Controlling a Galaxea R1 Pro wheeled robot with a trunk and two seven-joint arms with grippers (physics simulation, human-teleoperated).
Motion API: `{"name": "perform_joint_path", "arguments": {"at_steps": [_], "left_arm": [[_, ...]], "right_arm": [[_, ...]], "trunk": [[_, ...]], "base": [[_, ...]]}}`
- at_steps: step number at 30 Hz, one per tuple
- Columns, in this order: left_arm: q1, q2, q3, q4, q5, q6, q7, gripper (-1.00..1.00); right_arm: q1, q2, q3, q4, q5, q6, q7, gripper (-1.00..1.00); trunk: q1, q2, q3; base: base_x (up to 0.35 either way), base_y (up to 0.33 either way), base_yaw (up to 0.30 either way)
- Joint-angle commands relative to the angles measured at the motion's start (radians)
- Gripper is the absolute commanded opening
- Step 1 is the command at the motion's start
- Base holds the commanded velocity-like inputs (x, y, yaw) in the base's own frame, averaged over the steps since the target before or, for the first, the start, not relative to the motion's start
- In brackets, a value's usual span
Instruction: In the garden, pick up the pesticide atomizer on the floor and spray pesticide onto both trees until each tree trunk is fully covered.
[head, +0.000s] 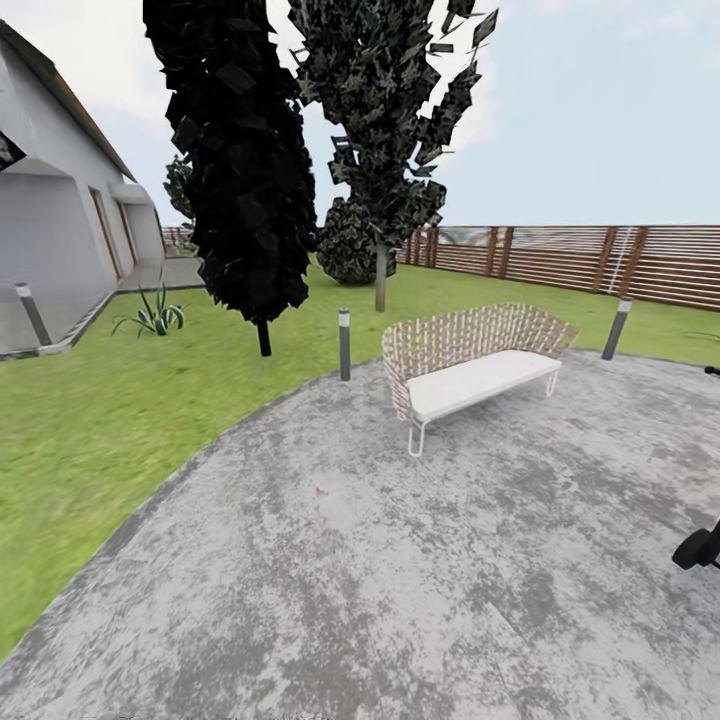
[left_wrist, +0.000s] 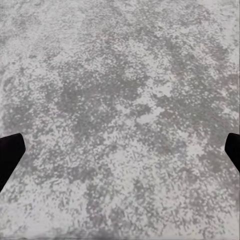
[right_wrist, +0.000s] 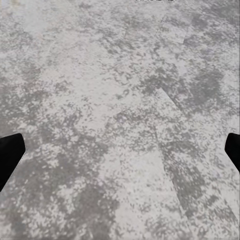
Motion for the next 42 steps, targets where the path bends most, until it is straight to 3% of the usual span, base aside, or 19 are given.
{"name": "perform_joint_path", "arguments": {"at_steps": [1,8,42], "left_arm": [[0.0,0.0,0.001,0.001,0.0,0.001,0.0,1.0],[-0.001,-0.002,0.001,0.005,0.0,0.001,0.002,1.0],[-0.004,-0.006,-0.008,0.007,-0.012,0.001,0.011,1.0]], "right_arm": [[0.0,0.0,0.0,0.0,0.0,0.0,0.0,1.0],[0.0,0.0,0.001,0.0,0.0,-0.001,0.0,1.0],[0.0,0.002,0.005,0.002,0.003,-0.002,0.0,1.0]], "trunk": [[0.0,0.0,-0.001],[0.0,0.0,-0.007],[0.13,-0.238,-0.121]], "base": [[0.0,0.0,0.242],[0.0,0.0,0.242],[0.0,0.0,0.271]]}}
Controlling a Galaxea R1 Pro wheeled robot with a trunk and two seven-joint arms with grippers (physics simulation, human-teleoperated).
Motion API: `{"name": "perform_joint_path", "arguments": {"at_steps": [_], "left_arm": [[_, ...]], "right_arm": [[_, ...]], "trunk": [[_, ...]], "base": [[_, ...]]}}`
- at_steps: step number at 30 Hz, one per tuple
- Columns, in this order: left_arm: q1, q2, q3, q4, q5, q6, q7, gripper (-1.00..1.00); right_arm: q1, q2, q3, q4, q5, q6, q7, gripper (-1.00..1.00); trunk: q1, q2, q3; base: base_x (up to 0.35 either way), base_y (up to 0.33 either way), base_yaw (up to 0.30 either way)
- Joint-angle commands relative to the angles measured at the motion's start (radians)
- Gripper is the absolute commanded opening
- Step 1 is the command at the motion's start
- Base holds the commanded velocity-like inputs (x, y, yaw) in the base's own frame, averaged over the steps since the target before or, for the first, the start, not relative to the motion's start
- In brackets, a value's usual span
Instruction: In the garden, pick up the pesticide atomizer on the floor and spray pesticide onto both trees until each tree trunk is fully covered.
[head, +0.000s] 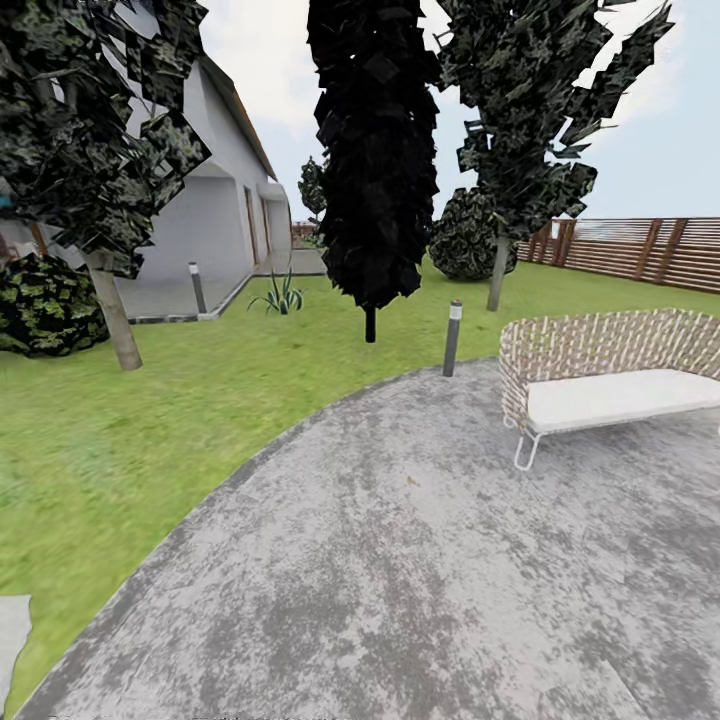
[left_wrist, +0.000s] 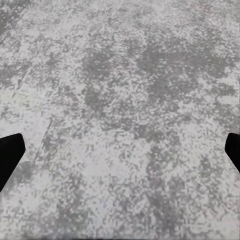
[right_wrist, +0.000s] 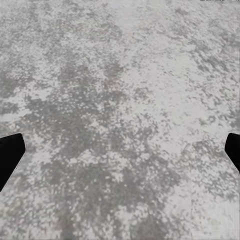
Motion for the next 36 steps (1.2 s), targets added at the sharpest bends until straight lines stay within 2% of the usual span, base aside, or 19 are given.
{"name": "perform_joint_path", "arguments": {"at_steps": [1,36], "left_arm": [[0.0,0.0,0.0,0.0,0.0,0.0,0.0,1.0],[-0.007,0.0,-0.001,0.0,0.0,0.002,0.0,1.0]], "right_arm": [[0.0,0.0,0.0,0.0,0.0,0.0,0.0,1.0],[0.0,0.002,0.001,0.002,0.002,0.0,0.001,1.0]], "trunk": [[0.004,-0.007,-0.003],[0.138,-0.252,-0.113]], "base": [[0.0,0.0,0.279],[0.0,0.0,0.28]]}}
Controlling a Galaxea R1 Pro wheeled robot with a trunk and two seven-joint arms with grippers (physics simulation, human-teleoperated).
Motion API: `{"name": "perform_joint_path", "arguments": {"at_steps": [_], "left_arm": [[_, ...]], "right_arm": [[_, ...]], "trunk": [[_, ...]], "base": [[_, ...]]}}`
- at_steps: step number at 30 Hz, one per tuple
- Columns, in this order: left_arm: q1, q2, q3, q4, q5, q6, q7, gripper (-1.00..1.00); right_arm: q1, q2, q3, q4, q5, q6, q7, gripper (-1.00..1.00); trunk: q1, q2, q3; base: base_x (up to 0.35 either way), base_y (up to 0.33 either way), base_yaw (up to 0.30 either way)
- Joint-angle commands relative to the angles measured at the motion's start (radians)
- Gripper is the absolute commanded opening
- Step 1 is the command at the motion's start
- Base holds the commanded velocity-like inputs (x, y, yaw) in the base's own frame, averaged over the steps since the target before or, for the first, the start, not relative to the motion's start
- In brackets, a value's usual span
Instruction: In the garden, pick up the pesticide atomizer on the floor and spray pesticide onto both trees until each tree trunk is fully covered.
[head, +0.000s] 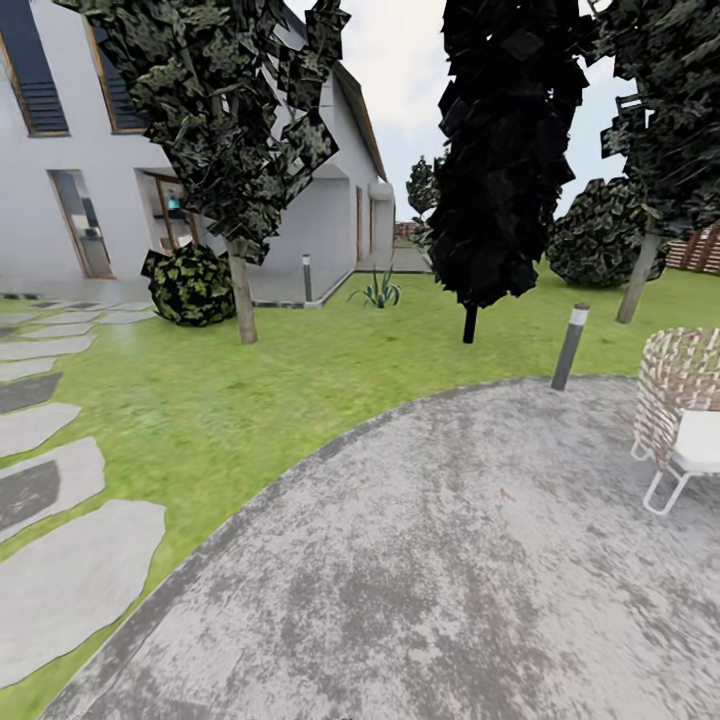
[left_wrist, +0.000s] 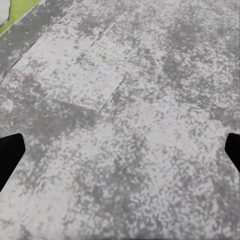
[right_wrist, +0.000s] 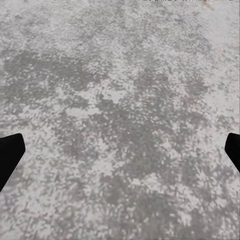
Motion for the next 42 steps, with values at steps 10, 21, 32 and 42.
{"name": "perform_joint_path", "arguments": {"at_steps": [10,21,32,42], "left_arm": [[0.0,0.0,0.0,0.001,0.0,0.0,0.0,1.0],[-0.002,0.005,0.006,0.0,0.003,0.004,-0.006,1.0],[-0.001,0.005,0.009,-0.002,0.0,0.003,-0.009,1.0],[0.0,0.005,0.009,-0.002,0.002,0.0,-0.008,1.0]], "right_arm": [[-0.001,0.0,0.0,0.0,0.0,0.0,0.0,1.0],[-0.001,0.0,0.0,0.0,0.0,0.0,0.0,1.0],[0.0,0.0,0.0,0.0,0.001,0.0,0.001,1.0],[0.0,0.0,0.0,0.0,0.002,0.0,0.001,1.0]], "trunk": [[0.038,-0.07,-0.031],[0.081,-0.147,-0.066],[0.123,-0.224,-0.1],[0.161,-0.294,-0.133]], "base": [[0.0,0.0,0.28],[0.0,0.0,0.281],[0.0,0.0,0.281],[0.0,0.0,0.281]]}}
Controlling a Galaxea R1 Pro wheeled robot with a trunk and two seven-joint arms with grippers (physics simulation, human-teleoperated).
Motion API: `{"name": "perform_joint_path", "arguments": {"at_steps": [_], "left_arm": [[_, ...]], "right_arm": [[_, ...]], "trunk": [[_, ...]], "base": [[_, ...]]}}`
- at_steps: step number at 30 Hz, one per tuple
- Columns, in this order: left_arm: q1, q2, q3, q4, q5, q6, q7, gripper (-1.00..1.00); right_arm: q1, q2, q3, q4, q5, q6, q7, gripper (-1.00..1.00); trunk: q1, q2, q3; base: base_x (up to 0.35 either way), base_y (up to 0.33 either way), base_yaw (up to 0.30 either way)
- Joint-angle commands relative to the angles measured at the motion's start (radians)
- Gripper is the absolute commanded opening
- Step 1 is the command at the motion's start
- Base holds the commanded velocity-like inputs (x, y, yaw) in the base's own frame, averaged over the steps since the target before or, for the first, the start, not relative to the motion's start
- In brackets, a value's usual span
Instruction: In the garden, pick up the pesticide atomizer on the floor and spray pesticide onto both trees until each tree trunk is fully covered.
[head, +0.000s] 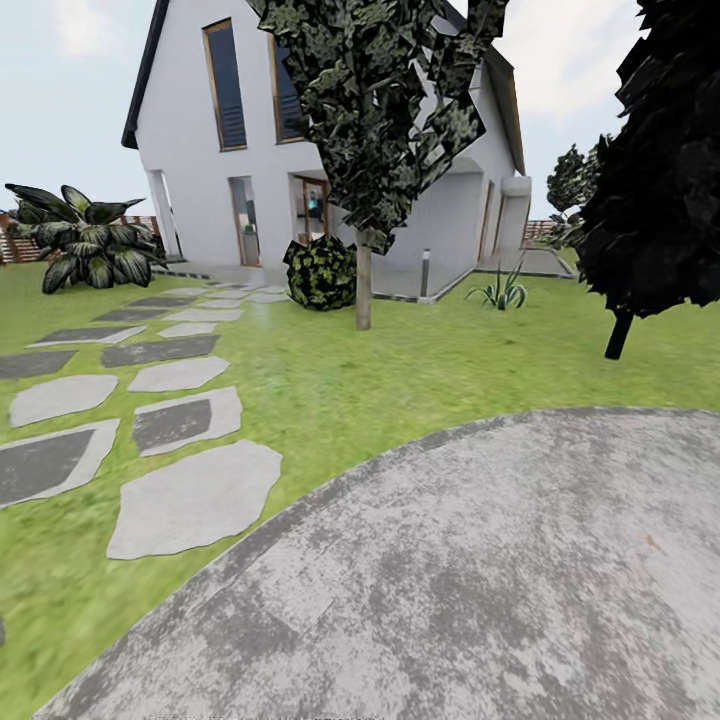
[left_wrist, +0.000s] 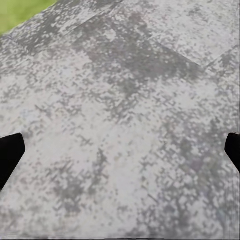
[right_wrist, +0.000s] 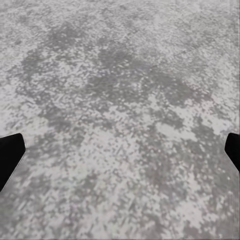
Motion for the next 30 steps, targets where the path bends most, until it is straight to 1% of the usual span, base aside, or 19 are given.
{"name": "perform_joint_path", "arguments": {"at_steps": [1,11,22,30], "left_arm": [[0.0,0.0,0.0,0.0,0.001,0.0,0.0,1.0],[0.0,0.001,0.0,-0.002,-0.002,0.0,0.008,1.0],[0.0,0.001,0.0,-0.002,-0.002,0.0,0.009,1.0],[0.0,0.001,0.0,-0.003,-0.002,0.0,0.009,1.0]], "right_arm": [[0.0,0.0,0.0,0.0,0.001,0.0,0.0,1.0],[0.0,0.001,0.0,0.0,0.003,0.0,0.0,1.0],[0.0,0.002,0.0,0.0,0.003,0.0,0.0,1.0],[0.0,0.002,0.0,0.0,0.003,0.0,0.0,1.0]], "trunk": [[0.004,-0.007,-0.004],[0.042,-0.077,-0.044],[0.084,-0.154,-0.092],[0.084,-0.154,-0.103]], "base": [[0.0,0.0,0.281],[0.0,0.0,0.256],[0.0,0.0,0.187],[0.0,0.0,0.16]]}}
